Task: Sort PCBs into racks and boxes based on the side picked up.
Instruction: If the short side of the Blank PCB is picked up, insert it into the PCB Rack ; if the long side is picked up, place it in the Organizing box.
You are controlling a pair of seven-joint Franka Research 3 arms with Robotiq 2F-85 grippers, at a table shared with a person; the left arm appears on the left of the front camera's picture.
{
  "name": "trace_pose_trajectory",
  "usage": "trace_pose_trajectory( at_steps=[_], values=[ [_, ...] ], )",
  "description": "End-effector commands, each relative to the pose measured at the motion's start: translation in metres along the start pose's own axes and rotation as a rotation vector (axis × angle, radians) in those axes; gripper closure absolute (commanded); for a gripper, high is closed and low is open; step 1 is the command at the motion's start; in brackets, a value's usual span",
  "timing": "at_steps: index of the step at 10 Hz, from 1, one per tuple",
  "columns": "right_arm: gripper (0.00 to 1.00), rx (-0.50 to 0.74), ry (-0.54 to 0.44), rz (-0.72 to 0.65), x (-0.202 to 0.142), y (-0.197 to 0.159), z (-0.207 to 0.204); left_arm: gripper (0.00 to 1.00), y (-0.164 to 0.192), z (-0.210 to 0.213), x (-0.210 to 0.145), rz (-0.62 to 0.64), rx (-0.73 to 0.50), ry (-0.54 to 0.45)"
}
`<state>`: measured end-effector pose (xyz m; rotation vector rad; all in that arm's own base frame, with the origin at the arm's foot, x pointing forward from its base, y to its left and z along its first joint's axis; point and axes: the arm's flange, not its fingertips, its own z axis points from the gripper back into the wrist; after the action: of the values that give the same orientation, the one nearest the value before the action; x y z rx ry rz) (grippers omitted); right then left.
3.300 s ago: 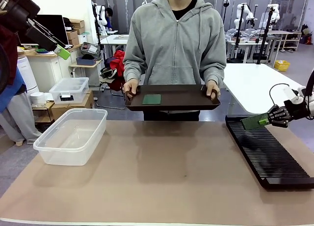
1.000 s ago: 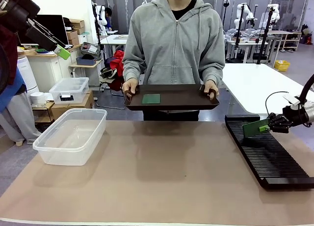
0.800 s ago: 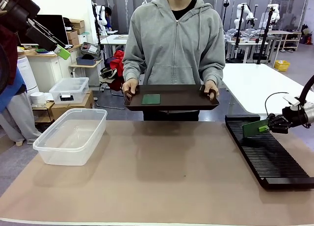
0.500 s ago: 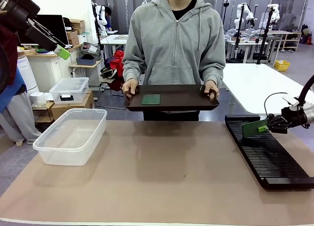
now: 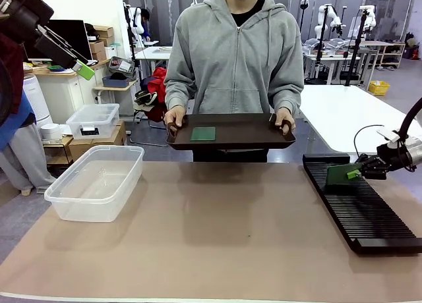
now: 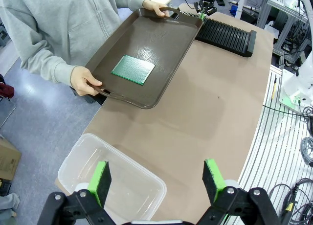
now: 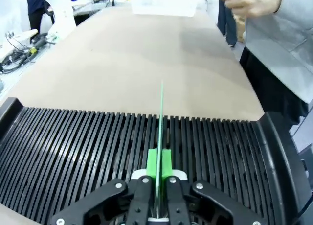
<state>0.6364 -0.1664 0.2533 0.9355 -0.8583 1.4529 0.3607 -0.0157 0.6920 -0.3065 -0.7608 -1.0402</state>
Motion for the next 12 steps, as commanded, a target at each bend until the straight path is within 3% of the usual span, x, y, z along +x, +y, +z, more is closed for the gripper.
trace_pose_trajectory(
  at_steps=[1,2,3,4,5,6,7,8,12],
  values=[
    [0.74,0.021,0.042,-0.019,-0.002,-0.006,-0.005,0.0,0.0,-0.001,-0.001,-0.002,0.003,-0.003],
    [0.6,0.022,0.046,-0.017,-0.001,-0.006,-0.005,0.0,0.0,-0.001,-0.001,-0.002,0.003,-0.003],
    [0.55,0.023,0.049,-0.013,0.0,-0.006,-0.005,0.0,0.0,-0.001,-0.001,-0.002,0.003,-0.003],
    [0.4,0.024,0.049,-0.009,0.0,-0.006,-0.006,0.0,0.0,-0.001,-0.001,-0.002,0.003,-0.003],
    [0.36,0.023,0.048,-0.009,0.001,-0.006,-0.006,0.0,0.0,-0.001,-0.001,-0.002,0.003,-0.003],
    [0.21,0.016,0.05,-0.007,0.003,-0.006,-0.005,0.0,0.0,-0.001,-0.001,-0.002,0.003,-0.003],
    [0.16,0.007,0.05,0.001,0.005,-0.006,-0.003,0.0,0.0,-0.001,-0.001,-0.002,0.003,-0.003],
    [0.02,0.004,0.057,0.013,0.009,-0.003,0.0,0.0,0.0,-0.001,-0.001,-0.002,0.003,-0.003],
    [0.0,-0.048,0.1,0.063,0.035,0.015,0.026,0.0,0.0,-0.001,-0.001,-0.002,0.003,-0.003]
  ],
)
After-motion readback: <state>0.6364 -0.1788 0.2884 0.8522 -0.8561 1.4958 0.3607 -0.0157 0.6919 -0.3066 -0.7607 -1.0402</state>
